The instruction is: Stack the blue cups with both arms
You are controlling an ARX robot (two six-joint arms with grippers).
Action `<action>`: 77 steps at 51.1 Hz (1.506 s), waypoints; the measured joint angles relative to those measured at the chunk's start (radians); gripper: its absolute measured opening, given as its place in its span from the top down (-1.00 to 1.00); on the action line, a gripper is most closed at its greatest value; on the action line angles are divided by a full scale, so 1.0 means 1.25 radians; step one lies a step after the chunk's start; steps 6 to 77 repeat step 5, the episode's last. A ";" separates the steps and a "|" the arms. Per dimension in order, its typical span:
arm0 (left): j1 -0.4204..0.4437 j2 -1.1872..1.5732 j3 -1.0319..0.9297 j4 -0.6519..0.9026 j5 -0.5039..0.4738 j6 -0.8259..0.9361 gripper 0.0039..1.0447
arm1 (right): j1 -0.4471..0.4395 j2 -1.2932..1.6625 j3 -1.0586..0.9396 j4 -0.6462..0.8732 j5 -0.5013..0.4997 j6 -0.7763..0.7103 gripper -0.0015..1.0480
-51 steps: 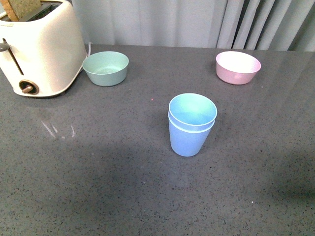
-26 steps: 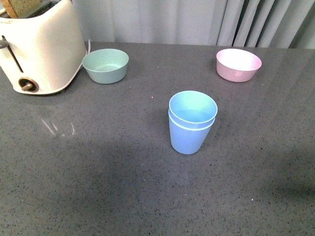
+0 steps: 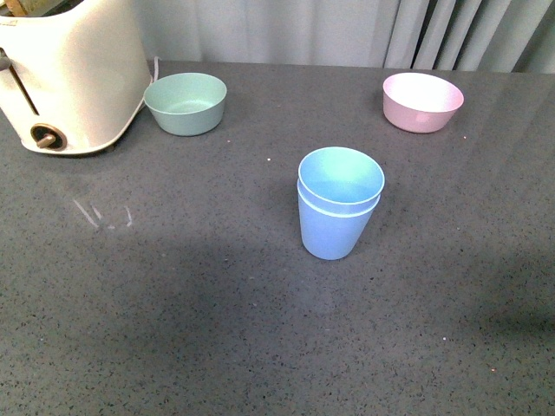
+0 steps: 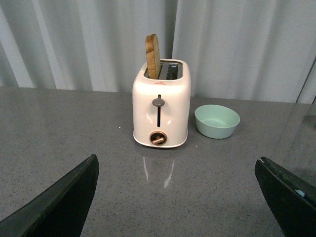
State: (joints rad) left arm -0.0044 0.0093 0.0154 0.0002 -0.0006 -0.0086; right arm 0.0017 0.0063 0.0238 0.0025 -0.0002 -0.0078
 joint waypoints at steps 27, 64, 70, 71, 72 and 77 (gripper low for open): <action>0.000 0.000 0.000 0.000 0.000 0.000 -0.84 | 0.000 0.000 0.000 0.000 0.000 0.000 -0.83; 0.000 0.000 0.000 0.000 0.000 0.000 -0.84 | 0.000 0.000 0.000 0.000 0.000 0.000 -0.83; 0.000 0.000 0.000 0.000 0.000 0.000 -0.84 | 0.000 0.000 0.000 0.000 0.000 0.000 -0.83; 0.000 0.000 0.000 0.000 0.000 0.000 -0.84 | 0.000 0.000 0.000 0.000 0.000 0.000 -0.83; 0.000 0.000 0.000 0.000 0.000 0.000 -0.84 | 0.000 0.000 0.000 0.000 0.000 0.000 -0.83; 0.000 0.000 0.000 0.000 0.000 0.000 -0.84 | 0.000 0.000 0.000 0.000 0.000 0.000 -0.83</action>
